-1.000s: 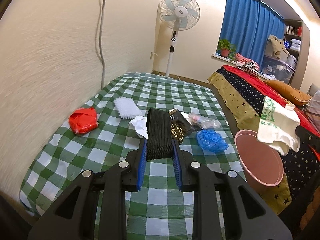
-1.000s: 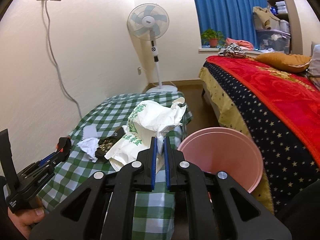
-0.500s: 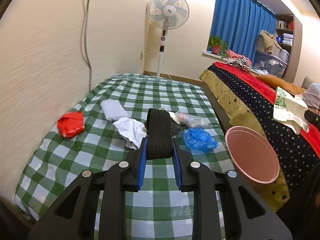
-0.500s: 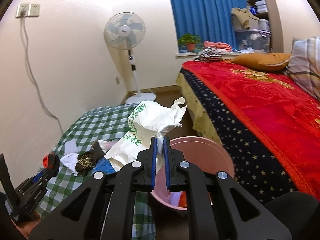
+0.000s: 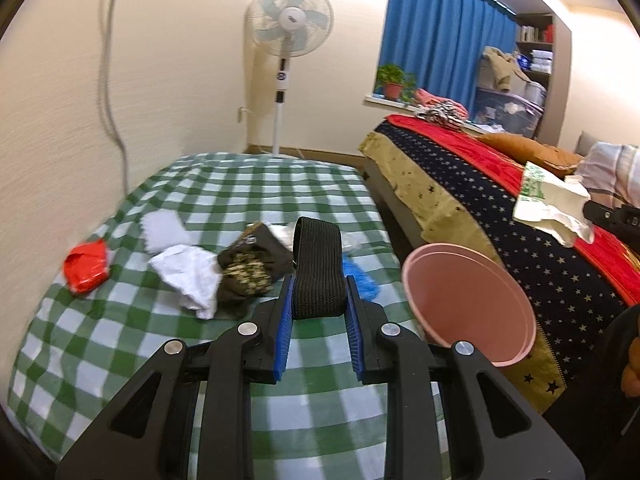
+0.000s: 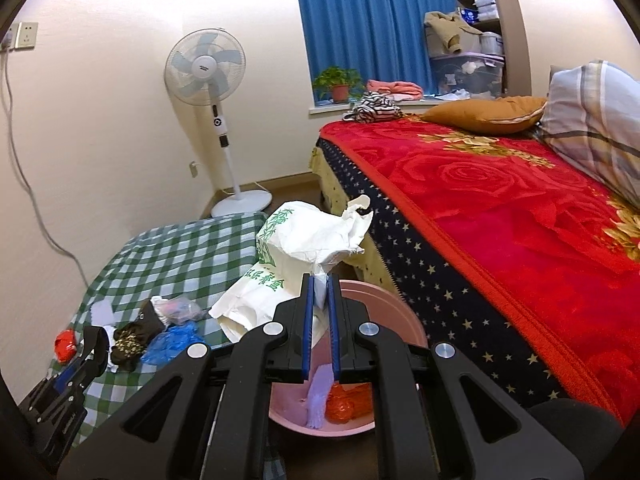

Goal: Collect trash
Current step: 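Carry the paper bag and black strap with both grippers over the pink bin, then open both grippers to drop the paper bag and strap into the bin, then grasp the crumpled blue plastic bag with the right gripper, then grasp the white paper strip with the left gripper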

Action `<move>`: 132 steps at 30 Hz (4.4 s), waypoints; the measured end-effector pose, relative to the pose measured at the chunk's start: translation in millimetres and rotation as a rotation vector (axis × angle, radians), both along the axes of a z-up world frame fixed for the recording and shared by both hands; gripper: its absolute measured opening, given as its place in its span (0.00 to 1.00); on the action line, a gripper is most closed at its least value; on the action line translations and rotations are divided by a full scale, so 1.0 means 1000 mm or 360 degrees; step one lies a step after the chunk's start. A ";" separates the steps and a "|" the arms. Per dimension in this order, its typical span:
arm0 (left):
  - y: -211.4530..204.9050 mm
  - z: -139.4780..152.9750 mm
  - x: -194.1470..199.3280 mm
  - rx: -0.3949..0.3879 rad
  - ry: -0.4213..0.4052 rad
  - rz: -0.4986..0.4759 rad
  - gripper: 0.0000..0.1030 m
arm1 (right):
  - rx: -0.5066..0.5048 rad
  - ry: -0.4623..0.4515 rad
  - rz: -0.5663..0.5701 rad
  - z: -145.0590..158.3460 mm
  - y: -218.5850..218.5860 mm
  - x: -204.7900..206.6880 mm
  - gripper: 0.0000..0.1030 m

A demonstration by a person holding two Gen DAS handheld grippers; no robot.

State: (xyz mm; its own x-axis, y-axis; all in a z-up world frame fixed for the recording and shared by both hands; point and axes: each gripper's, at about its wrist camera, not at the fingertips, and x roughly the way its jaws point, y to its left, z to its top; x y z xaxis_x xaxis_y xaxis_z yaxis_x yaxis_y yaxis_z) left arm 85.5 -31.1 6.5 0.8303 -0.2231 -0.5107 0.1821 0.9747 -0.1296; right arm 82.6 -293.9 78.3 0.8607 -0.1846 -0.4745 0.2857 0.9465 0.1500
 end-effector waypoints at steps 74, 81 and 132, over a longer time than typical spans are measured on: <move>0.037 -0.024 0.023 -0.0113 0.0013 0.0131 0.32 | 0.0184 0.0176 0.0468 -0.072 0.104 0.068 0.31; 0.053 -0.033 0.028 -0.0112 0.0041 0.0274 0.32 | 0.0243 0.0252 0.0499 -0.092 0.113 0.086 0.32; 0.112 -0.068 0.087 -0.0274 0.0234 0.0613 0.04 | 0.0169 0.0415 0.0640 -0.130 0.161 0.140 0.02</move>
